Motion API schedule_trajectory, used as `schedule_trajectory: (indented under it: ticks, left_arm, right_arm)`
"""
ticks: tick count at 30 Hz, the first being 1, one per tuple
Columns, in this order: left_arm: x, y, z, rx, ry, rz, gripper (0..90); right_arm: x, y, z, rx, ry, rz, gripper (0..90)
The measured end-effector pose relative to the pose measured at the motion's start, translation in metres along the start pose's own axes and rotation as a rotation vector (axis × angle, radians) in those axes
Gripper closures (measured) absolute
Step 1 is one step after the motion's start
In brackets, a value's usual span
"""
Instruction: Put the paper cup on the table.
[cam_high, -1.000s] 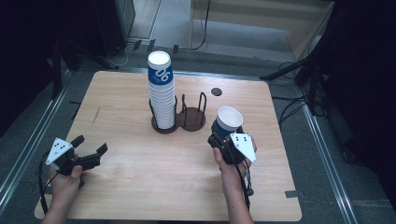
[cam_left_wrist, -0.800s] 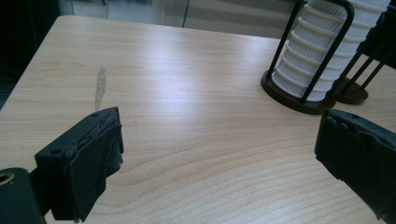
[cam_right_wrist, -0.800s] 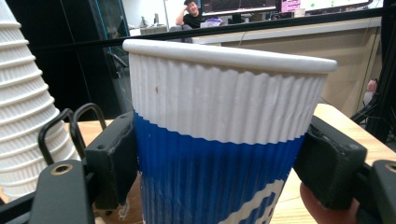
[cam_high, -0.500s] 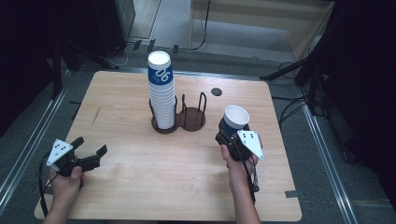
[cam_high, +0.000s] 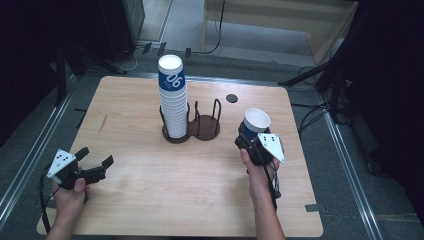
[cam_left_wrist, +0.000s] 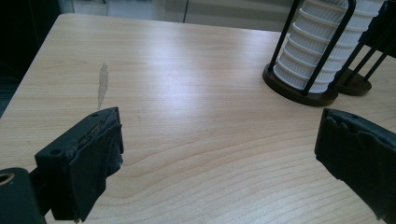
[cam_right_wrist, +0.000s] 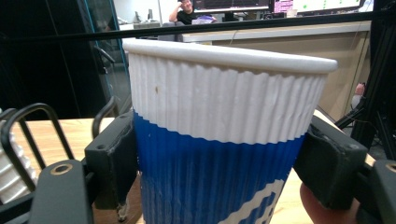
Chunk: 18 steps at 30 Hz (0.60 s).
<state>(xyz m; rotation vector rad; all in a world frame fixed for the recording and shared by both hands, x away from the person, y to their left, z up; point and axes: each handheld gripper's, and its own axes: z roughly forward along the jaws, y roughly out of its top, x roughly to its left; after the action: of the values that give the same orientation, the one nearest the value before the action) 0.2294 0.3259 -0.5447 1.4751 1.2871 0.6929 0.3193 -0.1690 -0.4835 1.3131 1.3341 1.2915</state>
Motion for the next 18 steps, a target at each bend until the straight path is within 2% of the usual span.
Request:
schedule_trajectory:
  ticks: [5,9,13,18]
  left_arm:
    - [0.001,0.000,-0.001,0.000,0.001,-0.006,1.9]
    - [0.001,0.000,-0.002,0.001,0.006,-0.011,1.9]
    - [0.001,0.000,-0.002,0.001,0.007,-0.012,1.8]
    - [0.000,0.000,-0.002,0.006,0.008,-0.011,1.9]
  right_arm:
    - [-0.007,0.000,0.010,0.001,-0.015,0.011,22.2]
    - [-0.011,-0.004,0.018,-0.007,-0.027,-0.043,22.0]
    - [-0.015,-0.007,0.024,-0.004,-0.028,-0.013,21.9]
    - [-0.017,-0.010,0.032,0.007,-0.039,-0.025,21.9]
